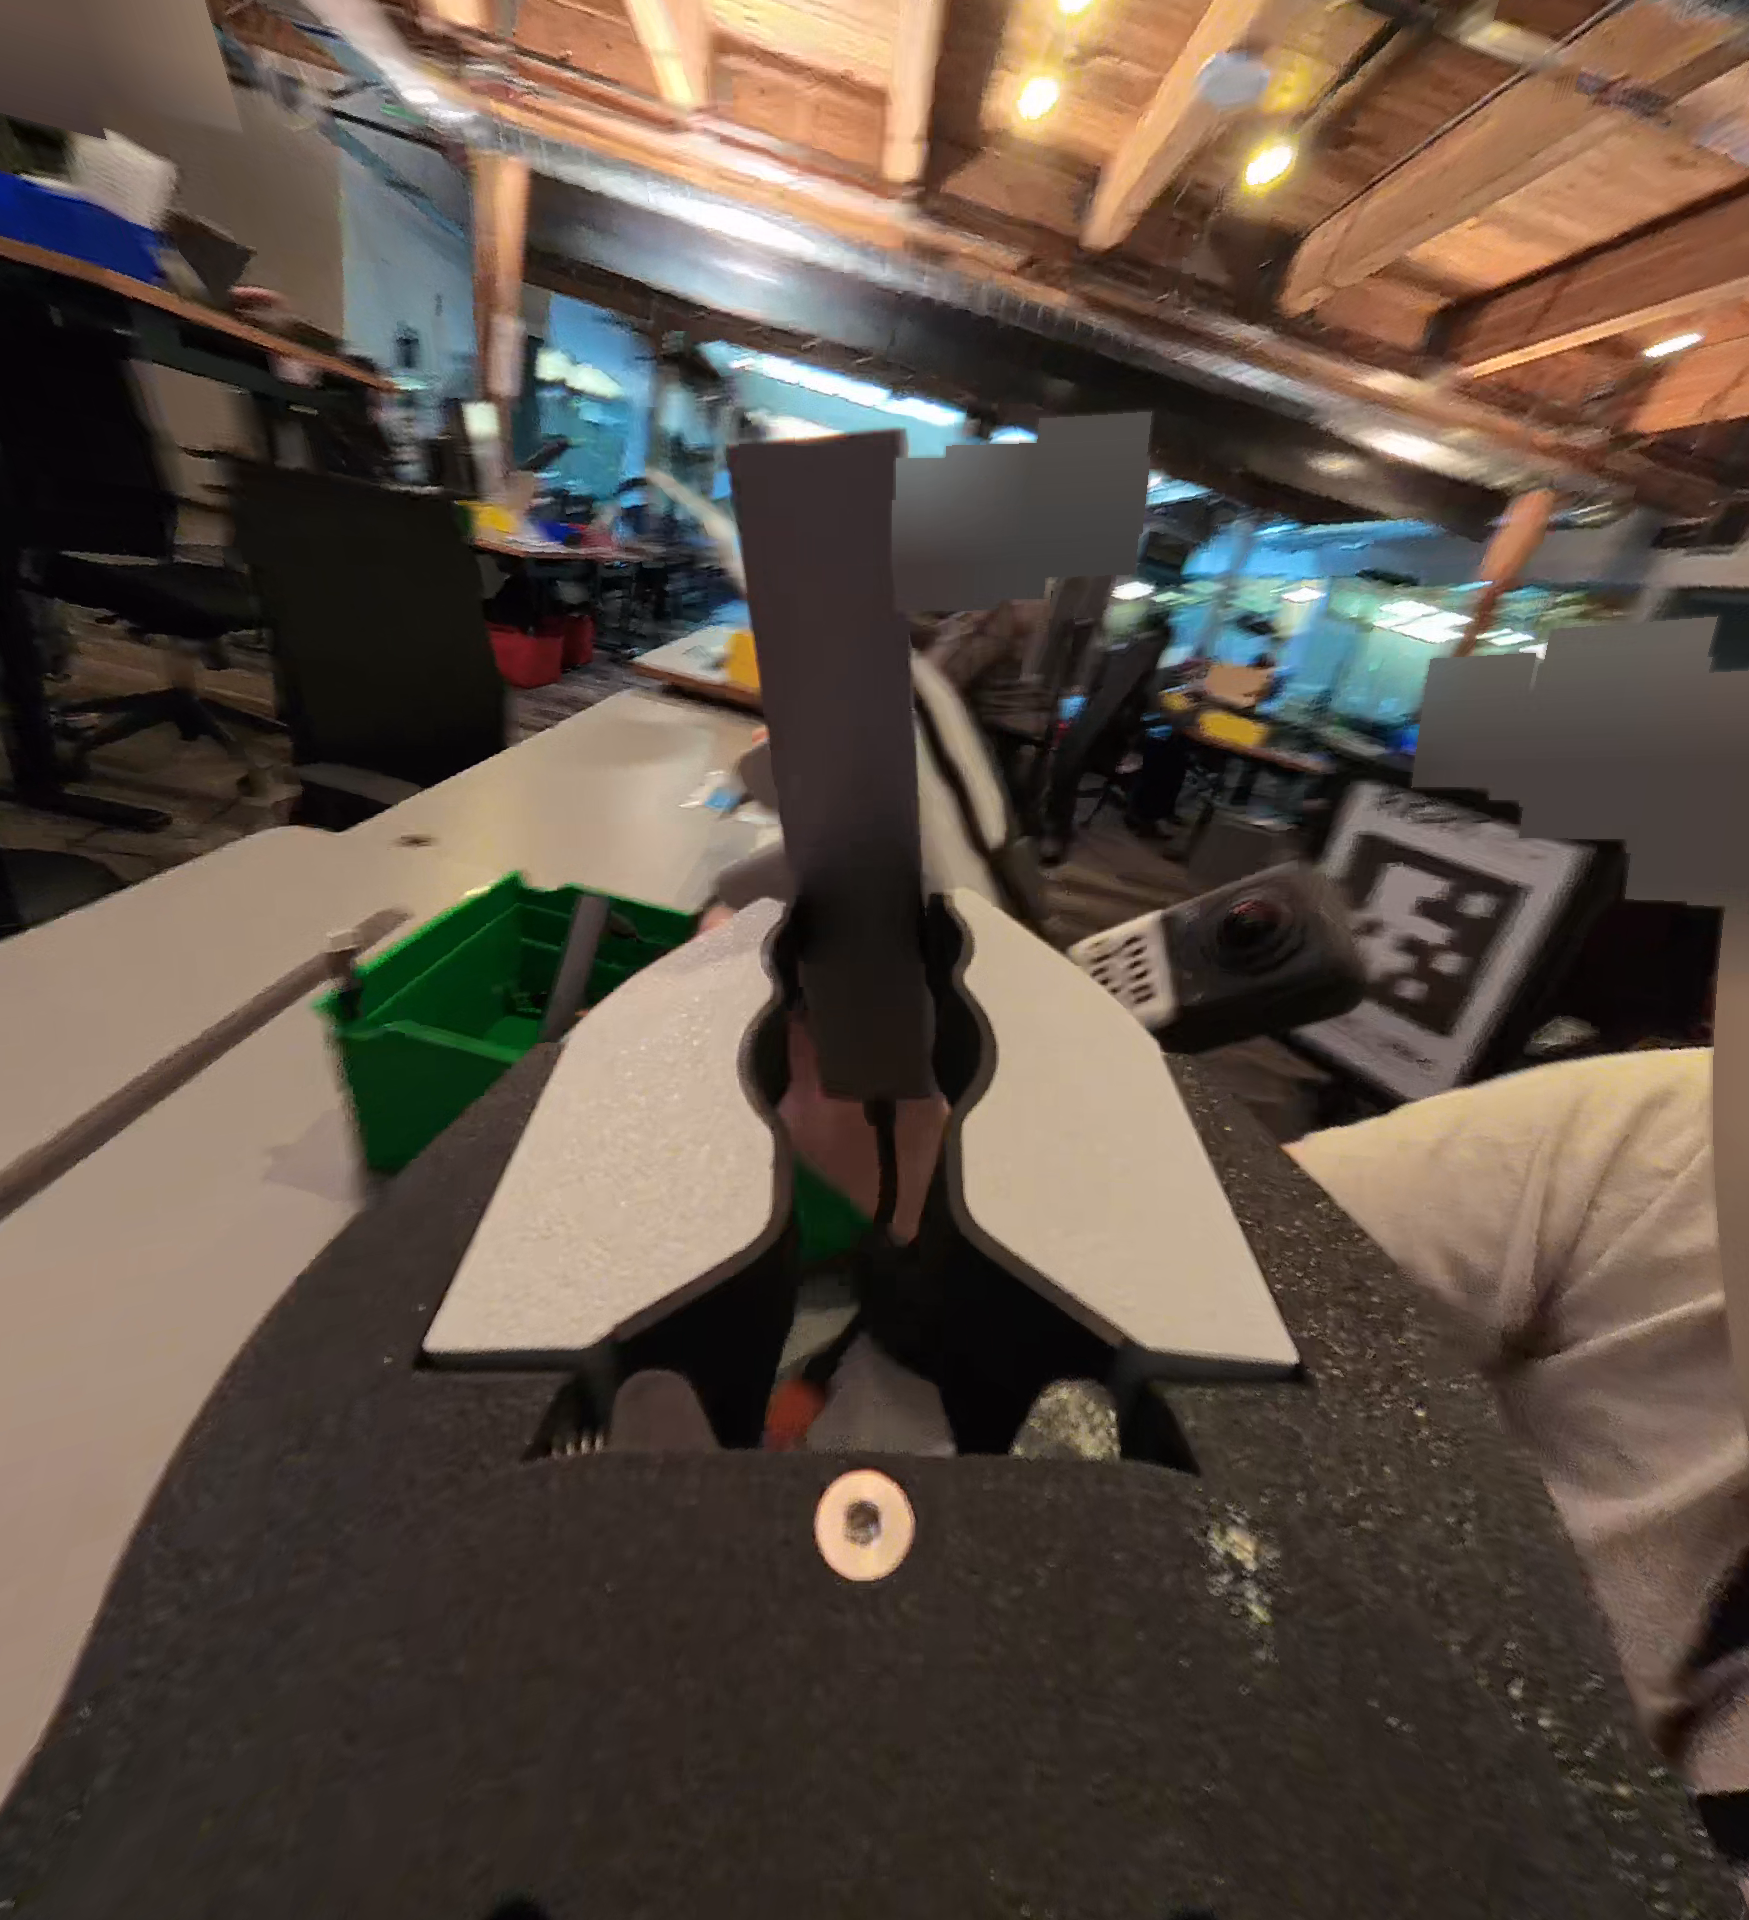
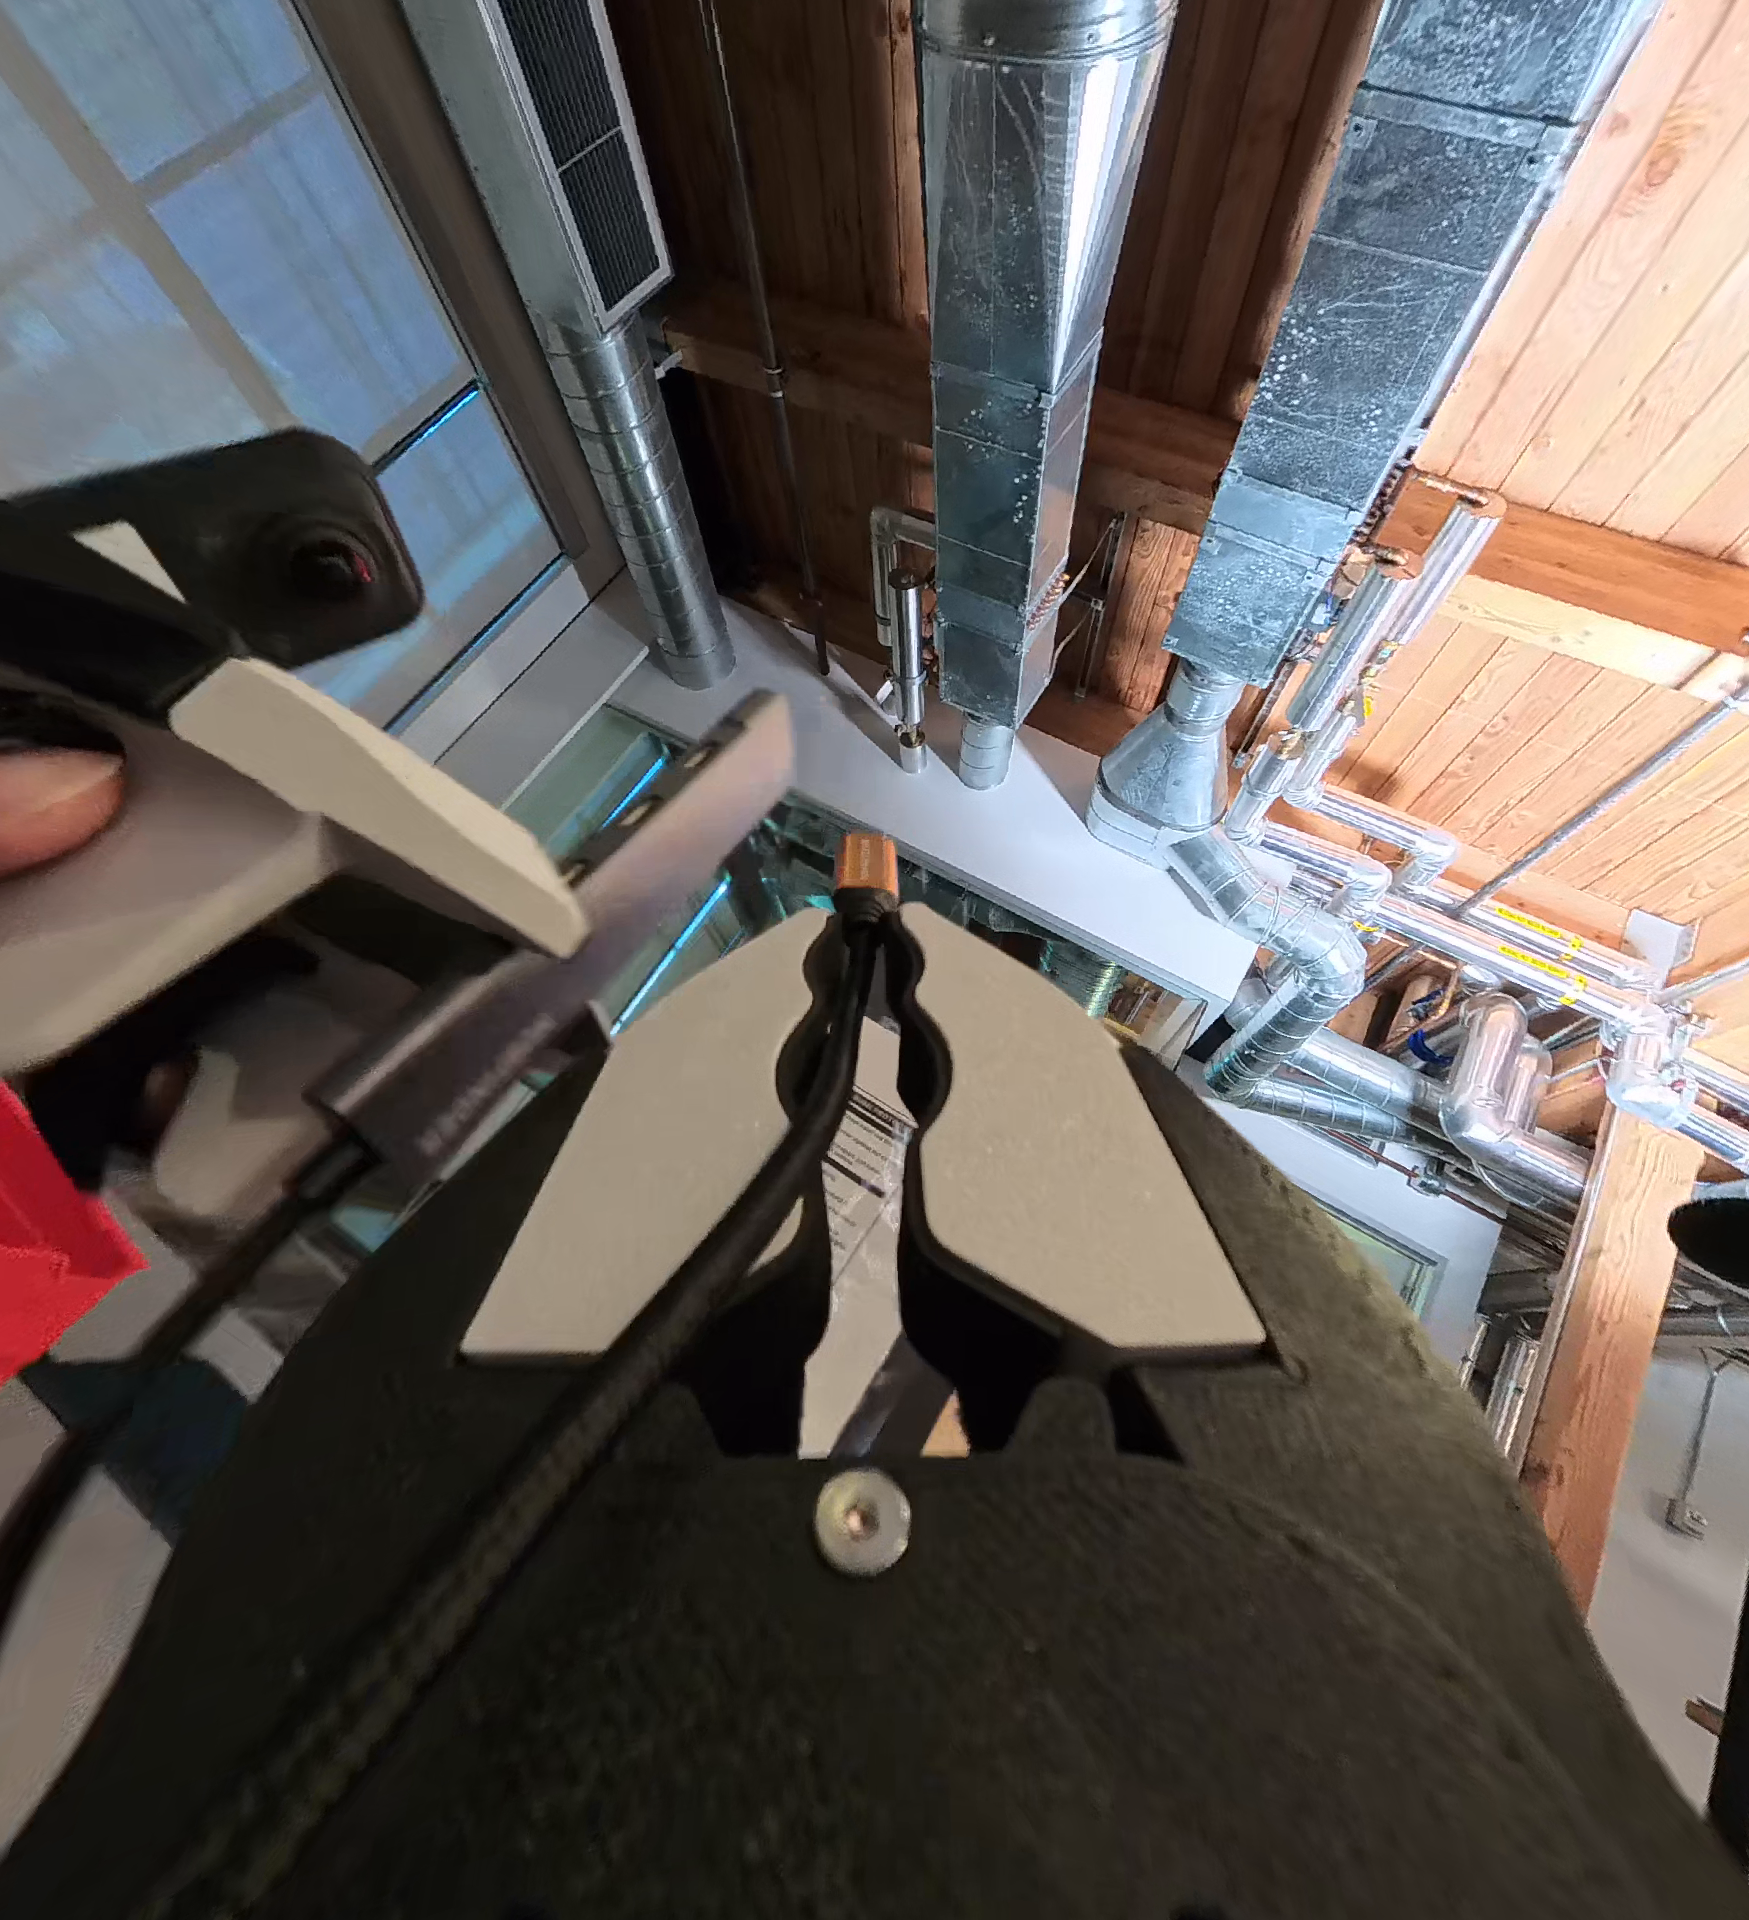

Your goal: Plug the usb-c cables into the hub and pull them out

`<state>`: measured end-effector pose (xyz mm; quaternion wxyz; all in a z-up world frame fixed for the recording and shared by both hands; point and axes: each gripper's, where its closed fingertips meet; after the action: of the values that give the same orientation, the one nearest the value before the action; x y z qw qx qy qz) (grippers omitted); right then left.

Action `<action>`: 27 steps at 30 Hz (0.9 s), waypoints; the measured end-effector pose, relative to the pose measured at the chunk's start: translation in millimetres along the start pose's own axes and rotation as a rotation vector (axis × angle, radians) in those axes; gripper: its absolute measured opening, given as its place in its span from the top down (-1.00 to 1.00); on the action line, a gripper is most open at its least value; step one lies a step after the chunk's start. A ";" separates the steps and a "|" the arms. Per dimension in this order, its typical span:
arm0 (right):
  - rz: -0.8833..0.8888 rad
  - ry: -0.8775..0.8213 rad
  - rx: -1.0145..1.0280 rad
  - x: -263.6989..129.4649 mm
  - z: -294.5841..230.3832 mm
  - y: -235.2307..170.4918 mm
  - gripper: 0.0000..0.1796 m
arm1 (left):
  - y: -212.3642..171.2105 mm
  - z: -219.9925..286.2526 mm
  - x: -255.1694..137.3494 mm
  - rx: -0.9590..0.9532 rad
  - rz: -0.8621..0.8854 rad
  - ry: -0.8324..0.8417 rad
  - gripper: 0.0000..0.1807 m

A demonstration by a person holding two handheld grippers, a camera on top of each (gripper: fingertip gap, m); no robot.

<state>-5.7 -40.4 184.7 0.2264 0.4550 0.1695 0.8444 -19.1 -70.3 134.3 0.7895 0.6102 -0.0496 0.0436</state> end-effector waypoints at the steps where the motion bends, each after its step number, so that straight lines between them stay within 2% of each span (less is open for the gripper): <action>1: -0.005 0.041 -0.010 1.6 1.4 0.5 0.92 | 1.4 -10.5 -8.6 0.030 -0.023 0.083 0.74; 5: -0.100 0.262 -0.159 5.0 -4.7 5.3 0.92 | 4.4 -53.4 -52.5 0.167 -0.148 0.440 0.75; 7: -0.164 0.429 -0.289 -0.8 -26.6 5.0 0.92 | 3.7 -59.6 -62.6 0.181 -0.189 0.499 0.75; 9: -0.230 0.487 -0.466 -5.1 -39.4 0.5 0.92 | 0.2 -65.5 -66.1 0.198 -0.233 0.549 0.75; 11: -0.275 0.562 -0.539 -10.4 -55.2 -3.8 0.91 | -5.6 -72.3 -66.5 0.243 -0.286 0.604 0.74; 15: -0.319 0.590 -0.528 -11.3 -62.8 -8.7 0.91 | -18.6 -77.2 -58.1 0.268 -0.359 0.614 0.75; 27: -0.386 0.623 -0.491 -13.7 -62.1 -24.8 0.92 | -22.7 -73.3 -47.0 0.271 -0.370 0.586 0.75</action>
<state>-46.0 -31.8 130.1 0.4195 0.0713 0.1058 0.8987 -60.9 -5.5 88.0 0.6768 0.6694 0.2958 0.0792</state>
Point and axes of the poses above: each gripper's, where its closed fingertips meet, x out along the fingers, y out of its top, z = x × y across the jaws
